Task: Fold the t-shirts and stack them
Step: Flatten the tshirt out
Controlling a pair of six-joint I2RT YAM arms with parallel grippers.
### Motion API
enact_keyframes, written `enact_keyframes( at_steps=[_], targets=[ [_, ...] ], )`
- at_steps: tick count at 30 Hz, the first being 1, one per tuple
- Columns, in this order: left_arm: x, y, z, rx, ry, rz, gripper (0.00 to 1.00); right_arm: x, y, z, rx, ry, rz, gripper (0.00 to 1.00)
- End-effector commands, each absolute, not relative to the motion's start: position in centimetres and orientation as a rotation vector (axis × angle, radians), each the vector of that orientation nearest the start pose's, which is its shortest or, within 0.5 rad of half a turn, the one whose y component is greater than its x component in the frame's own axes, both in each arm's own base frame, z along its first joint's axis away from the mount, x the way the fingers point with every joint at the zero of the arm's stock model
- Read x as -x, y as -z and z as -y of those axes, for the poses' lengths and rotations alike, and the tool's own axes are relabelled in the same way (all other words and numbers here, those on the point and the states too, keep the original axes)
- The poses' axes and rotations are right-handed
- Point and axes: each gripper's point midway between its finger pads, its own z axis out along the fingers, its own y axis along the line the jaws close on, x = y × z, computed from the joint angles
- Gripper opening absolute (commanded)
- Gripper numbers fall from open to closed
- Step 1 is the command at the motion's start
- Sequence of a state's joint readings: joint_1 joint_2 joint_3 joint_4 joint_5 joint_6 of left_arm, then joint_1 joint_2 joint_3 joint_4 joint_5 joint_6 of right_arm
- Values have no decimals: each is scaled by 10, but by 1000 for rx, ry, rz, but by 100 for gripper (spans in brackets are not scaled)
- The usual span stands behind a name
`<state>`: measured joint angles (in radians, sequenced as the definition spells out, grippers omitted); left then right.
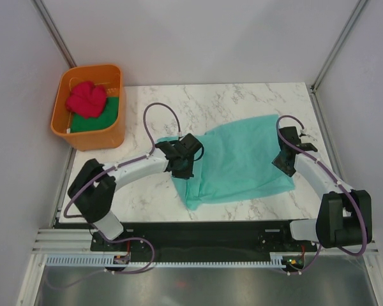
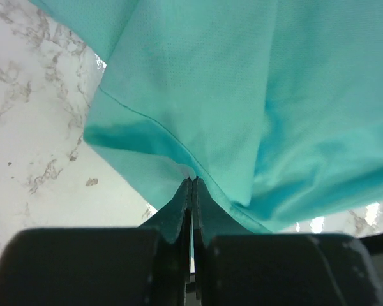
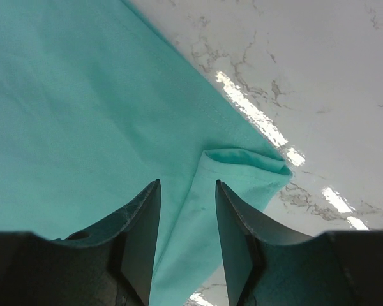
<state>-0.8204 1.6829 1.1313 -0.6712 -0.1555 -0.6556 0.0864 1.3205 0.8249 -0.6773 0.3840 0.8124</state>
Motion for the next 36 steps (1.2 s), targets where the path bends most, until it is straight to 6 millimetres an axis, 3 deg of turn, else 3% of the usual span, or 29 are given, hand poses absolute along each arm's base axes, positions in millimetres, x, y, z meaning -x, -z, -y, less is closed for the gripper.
enact_keyframes(
  at_steps=[1, 5, 9, 12, 21, 24, 32, 36],
  targets=[
    [-240, -101, 251, -177, 278, -2642, 2, -257, -70, 32, -1096, 309, -2367, 49],
    [-231, -115, 243, -161, 328, -2607, 2, -243, -70, 53, -1210, 345, -2316, 49],
    [-220, -121, 228, -146, 338, -2576, 2, -232, -58, 60, -1289, 350, -2333, 49],
    [-211, -123, 218, -127, 355, -2558, 2, -244, -56, 64, -1277, 312, -2347, 49],
    [-198, -114, 205, -113, 360, -2569, 2, -269, -62, 54, -1381, 253, -2373, 48],
    [-198, -118, 204, -113, 369, -2553, 2, -268, -58, 55, -1408, 295, -2399, 48],
    [-195, -122, 203, -121, 397, -2536, 2, -272, -46, 29, -1373, 296, -2485, 47],
    [-194, -124, 202, -121, 398, -2528, 2, -271, -43, 29, -1367, 356, -2509, 47]
  ],
)
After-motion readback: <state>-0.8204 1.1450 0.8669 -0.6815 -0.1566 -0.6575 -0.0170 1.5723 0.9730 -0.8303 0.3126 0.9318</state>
